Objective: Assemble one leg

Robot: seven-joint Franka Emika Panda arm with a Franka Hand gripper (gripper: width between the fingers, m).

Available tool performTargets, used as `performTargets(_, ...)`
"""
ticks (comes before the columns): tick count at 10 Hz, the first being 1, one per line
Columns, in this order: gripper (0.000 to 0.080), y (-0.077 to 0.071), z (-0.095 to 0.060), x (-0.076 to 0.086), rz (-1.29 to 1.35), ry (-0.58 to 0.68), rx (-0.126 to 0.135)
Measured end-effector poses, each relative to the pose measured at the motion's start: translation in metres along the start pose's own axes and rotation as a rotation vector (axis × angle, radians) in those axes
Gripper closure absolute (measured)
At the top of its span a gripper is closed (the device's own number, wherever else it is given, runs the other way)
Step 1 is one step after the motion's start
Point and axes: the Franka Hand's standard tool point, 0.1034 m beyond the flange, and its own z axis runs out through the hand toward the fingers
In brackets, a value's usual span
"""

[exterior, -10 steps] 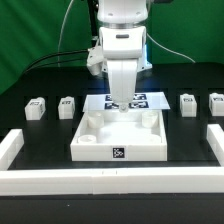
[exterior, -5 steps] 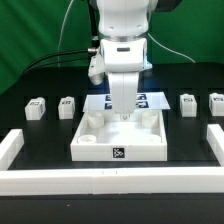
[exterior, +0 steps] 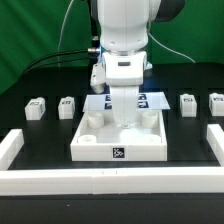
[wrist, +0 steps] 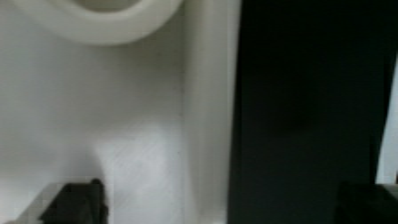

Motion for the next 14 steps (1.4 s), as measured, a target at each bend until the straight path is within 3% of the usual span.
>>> performTargets(3, 0.015, 0.0001, -0.0006, 0.0012, 0.002, 0.0, -0.001)
performTargets(4, 0.024, -0.0002, 0.0002, 0.0008, 0.003, 0.0, 0.001)
performTargets(5, 0.0395, -0.0003, 0.0003, 0.0006, 0.004, 0.0, 0.001)
performTargets(6, 0.0395, -0.0003, 0.0004, 0.0005, 0.004, 0.0, 0.001)
performTargets(7, 0.0595, -0.0003, 0.0004, 0.0004, 0.004, 0.0, 0.001)
performTargets(8, 0.0595, -0.0003, 0.0005, 0.0003, 0.004, 0.0, 0.001)
performTargets(9, 0.0723, 0.0013, -0.0009, 0.0001, 0.005, 0.0, -0.006)
performTargets(14, 0.0723, 0.0035, -0.0018, 0.0002, 0.005, 0.001, -0.016)
